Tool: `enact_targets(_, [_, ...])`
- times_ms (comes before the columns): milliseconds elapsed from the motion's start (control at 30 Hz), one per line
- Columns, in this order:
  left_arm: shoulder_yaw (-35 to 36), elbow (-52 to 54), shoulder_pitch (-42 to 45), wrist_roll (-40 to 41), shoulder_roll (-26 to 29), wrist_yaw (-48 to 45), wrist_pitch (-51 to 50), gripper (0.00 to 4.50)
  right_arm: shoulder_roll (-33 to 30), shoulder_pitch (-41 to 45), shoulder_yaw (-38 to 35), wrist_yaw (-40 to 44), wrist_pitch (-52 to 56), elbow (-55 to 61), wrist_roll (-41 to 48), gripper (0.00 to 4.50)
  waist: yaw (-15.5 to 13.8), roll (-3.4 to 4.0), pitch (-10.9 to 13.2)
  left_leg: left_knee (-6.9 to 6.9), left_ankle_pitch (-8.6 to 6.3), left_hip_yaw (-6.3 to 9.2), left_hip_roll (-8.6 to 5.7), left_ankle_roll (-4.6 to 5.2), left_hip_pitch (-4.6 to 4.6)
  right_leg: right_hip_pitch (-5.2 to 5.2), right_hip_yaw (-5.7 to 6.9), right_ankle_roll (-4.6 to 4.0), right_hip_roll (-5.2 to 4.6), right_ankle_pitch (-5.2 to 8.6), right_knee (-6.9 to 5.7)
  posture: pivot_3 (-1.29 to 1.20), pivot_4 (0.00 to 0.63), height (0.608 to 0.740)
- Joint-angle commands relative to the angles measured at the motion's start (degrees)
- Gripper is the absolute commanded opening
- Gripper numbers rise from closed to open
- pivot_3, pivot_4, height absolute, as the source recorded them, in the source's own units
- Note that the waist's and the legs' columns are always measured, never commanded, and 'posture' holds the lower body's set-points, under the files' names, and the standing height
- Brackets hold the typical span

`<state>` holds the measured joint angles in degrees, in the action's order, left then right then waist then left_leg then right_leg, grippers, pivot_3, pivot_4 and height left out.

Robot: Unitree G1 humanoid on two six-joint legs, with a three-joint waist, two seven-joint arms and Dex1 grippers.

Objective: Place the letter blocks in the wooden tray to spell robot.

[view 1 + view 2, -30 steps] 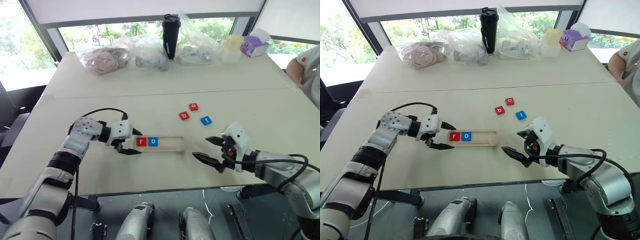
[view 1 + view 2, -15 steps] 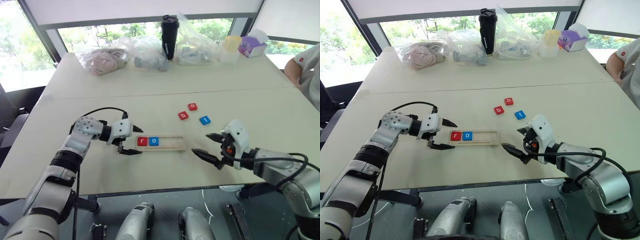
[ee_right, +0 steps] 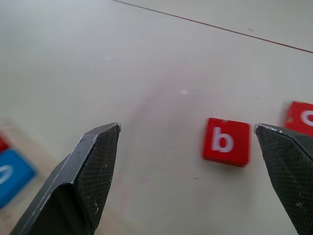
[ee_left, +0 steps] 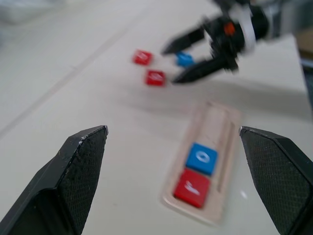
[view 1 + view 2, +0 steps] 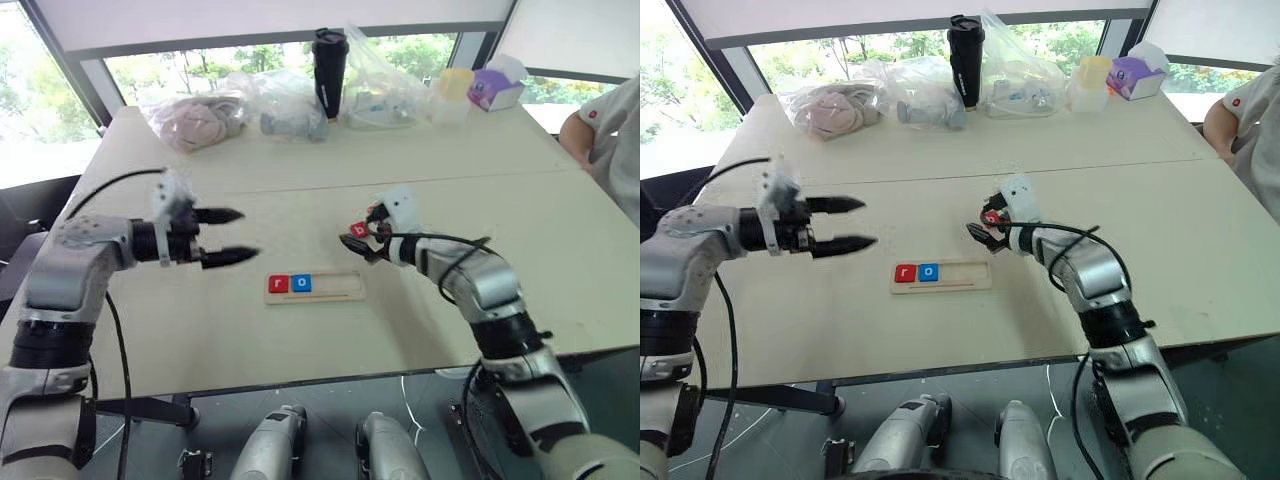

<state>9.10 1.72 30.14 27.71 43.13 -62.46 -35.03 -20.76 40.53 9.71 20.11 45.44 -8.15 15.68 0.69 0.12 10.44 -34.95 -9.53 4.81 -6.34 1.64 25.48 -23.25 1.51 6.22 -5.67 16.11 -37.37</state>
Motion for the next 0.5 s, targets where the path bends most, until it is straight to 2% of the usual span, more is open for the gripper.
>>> enact_targets(33, [4.87,6.01,-2.86,-0.51,0.78,7.33,-0.79,4.45,2.17,2.93,-1.25,-3.01,-0.04,-4.42,-3.04,4.5,0.12,0.0,0.0,0.02,0.0,-0.03,0.0,-0.01,0.0,-0.03,-0.04,0.0,0.0,-0.01,-0.03,0.0,0.15,0.74])
enact_targets(167, [7.85,11.46,-6.41,2.21,0.11,12.02,-3.27,4.45,5.11,4.29,-3.36,-5.05,-0.06,-8.39,-3.89,4.5,0.13,0.0,0.0,0.22,0.12,-0.06,0.01,-0.2,-0.03,-0.14,-0.19,-0.04,0.04,-0.03,-0.16,0.0,0.15,0.74])
enact_targets(400, [9.14,14.69,-8.3,5.46,2.29,13.19,-5.9,4.45,10.1,7.32,-6.01,-6.3,-4.0,-16.55,-4.83,4.5,0.17,0.0,0.0,0.29,0.16,-0.05,0.16,-0.47,-0.13,-0.2,-0.19,-0.23,0.18,-0.13,-0.23,0.0,0.15,0.74])
enact_targets(500, [8.78,14.94,-8.26,5.71,3.43,13.44,-5.98,4.5,11.34,6.49,-5.72,-7.15,-3.69,-16.67,-5.74,3.61,0.24,0.01,0.0,0.29,0.16,-0.05,0.15,-0.48,-0.14,-0.2,-0.2,-0.24,0.18,-0.13,-0.23,0.0,0.15,0.74])
